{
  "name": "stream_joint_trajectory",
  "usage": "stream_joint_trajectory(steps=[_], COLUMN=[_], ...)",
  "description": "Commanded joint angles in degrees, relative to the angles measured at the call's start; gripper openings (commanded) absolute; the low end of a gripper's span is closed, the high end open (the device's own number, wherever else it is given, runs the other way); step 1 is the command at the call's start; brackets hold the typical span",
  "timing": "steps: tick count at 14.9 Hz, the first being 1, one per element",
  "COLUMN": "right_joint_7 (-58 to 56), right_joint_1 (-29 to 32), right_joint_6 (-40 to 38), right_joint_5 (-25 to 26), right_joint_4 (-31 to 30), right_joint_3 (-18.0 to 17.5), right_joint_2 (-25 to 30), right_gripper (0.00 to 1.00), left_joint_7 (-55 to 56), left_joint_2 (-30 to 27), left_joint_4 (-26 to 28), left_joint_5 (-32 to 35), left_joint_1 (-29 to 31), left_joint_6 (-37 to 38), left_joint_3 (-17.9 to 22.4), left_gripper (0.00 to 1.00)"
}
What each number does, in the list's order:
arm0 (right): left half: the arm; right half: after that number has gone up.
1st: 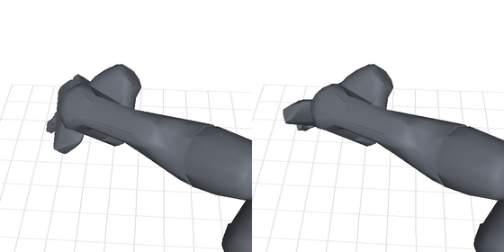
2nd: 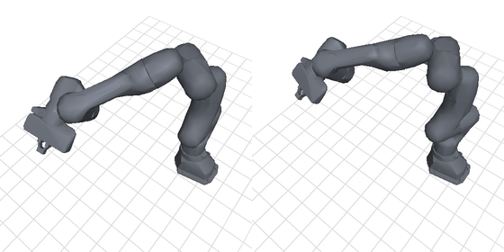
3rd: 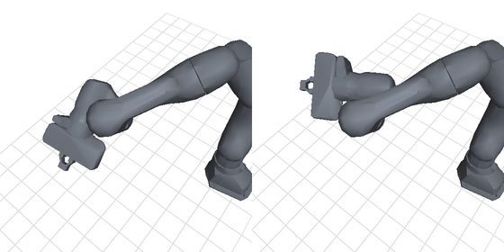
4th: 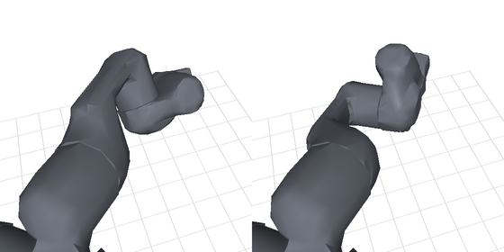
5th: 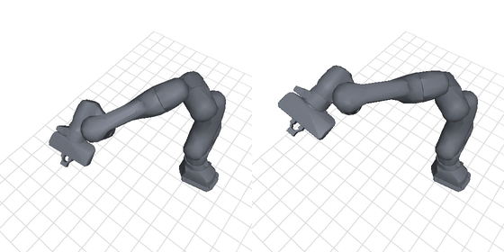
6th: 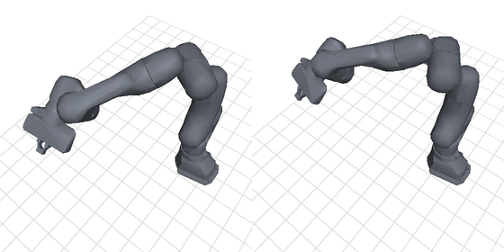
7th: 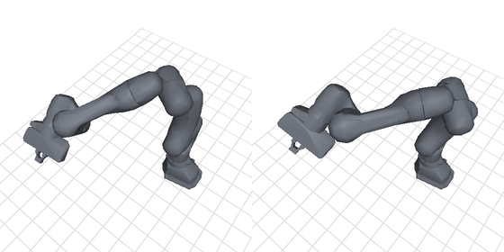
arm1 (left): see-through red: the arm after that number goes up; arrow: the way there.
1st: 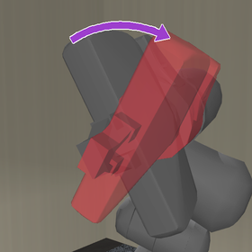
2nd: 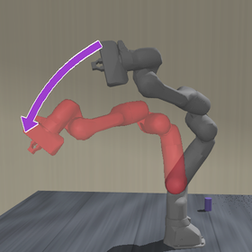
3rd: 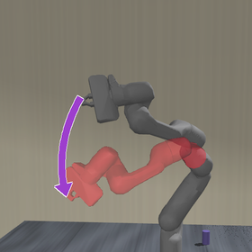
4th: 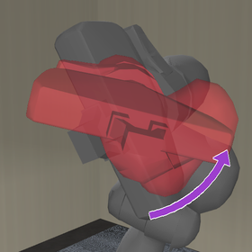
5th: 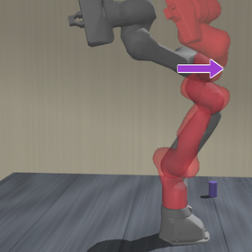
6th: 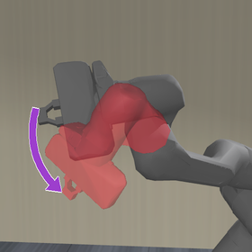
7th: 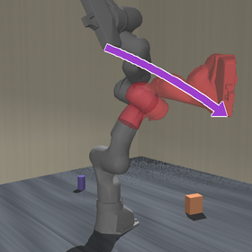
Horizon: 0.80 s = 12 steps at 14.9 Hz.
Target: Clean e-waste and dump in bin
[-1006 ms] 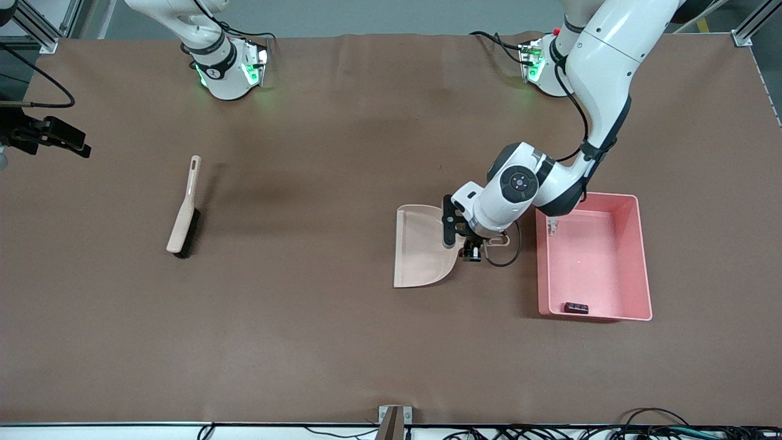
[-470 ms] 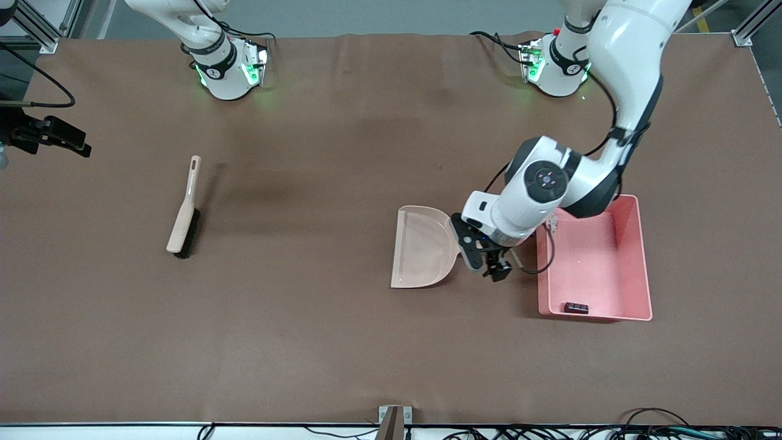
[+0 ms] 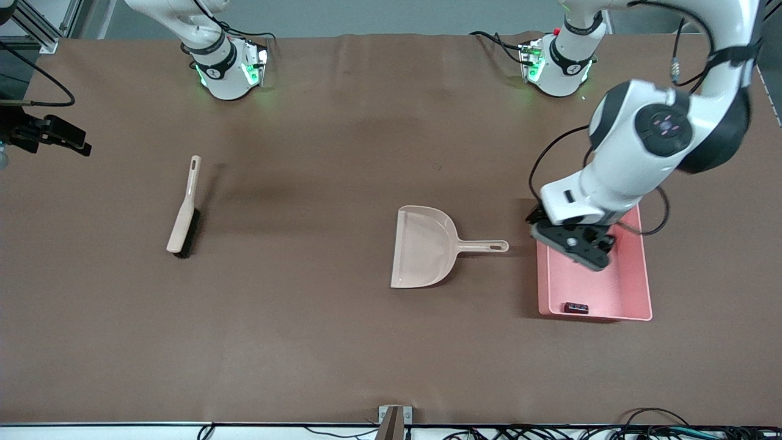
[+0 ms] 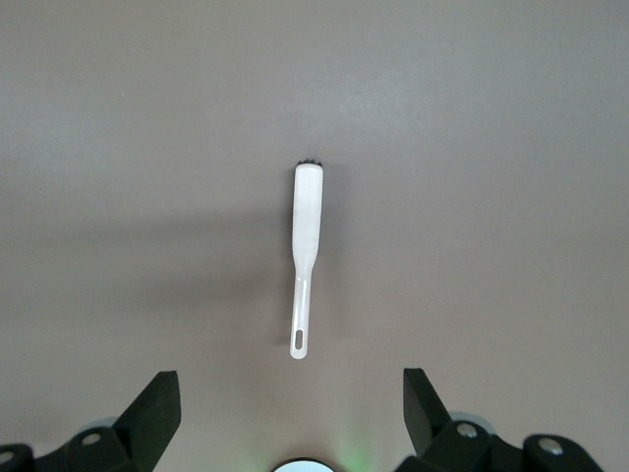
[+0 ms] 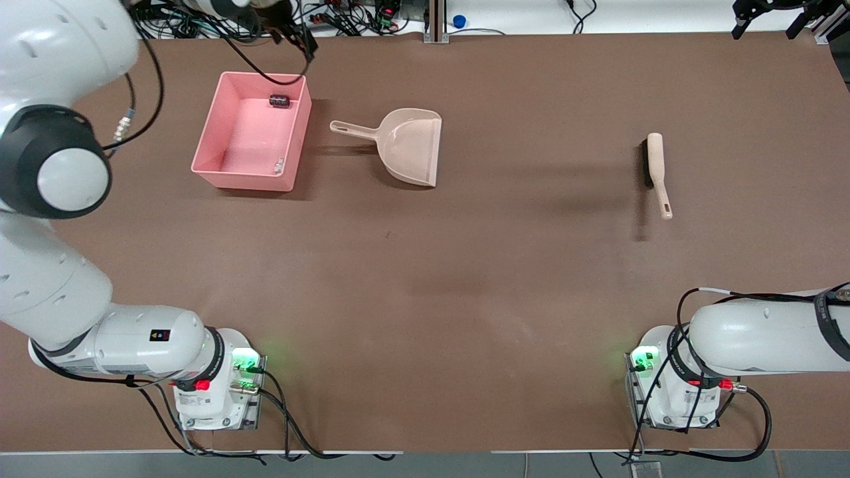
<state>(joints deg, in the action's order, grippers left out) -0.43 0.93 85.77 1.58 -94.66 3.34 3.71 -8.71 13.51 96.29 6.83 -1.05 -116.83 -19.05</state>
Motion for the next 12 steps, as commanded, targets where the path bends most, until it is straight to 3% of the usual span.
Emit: stream_joint_trajectory(steps=[1,6,8,12], right_joint_7=[-0.5,-0.4,-0.4,-0.7], right_joint_1=[0.3,0.2,0.2,0.4], right_joint_6=[-0.1,-0.2,-0.3,-0.5], right_joint_5=[0.2,0.2,0.1,0.1], right_joint_4=[-1.5,-1.5,-1.6,-1.6], right_joint_3=[-0.3,-0.3,-0.3,-0.3], right_joint_2=[1.7,1.8,1.8,1.9], right_gripper=[1.0,1.0,1.0,1.0], left_joint_7=[5.4,5.2,5.1,5.9], left_joint_2=[-6.5,-13.8,-16.1,-20.4], left_joint_4=[1.4,1.0,0.9,1.4], left_joint_5=[-1.1,-1.3,-1.7,-8.5], left_joint_1=[1.9,1.5,1.1,0.6], left_joint_6=[6.2,10.9,15.0,22.5], left_joint_3=[0.3,8.7,10.3,15.0], left_gripper=[1.0,1.0,1.0,1.0])
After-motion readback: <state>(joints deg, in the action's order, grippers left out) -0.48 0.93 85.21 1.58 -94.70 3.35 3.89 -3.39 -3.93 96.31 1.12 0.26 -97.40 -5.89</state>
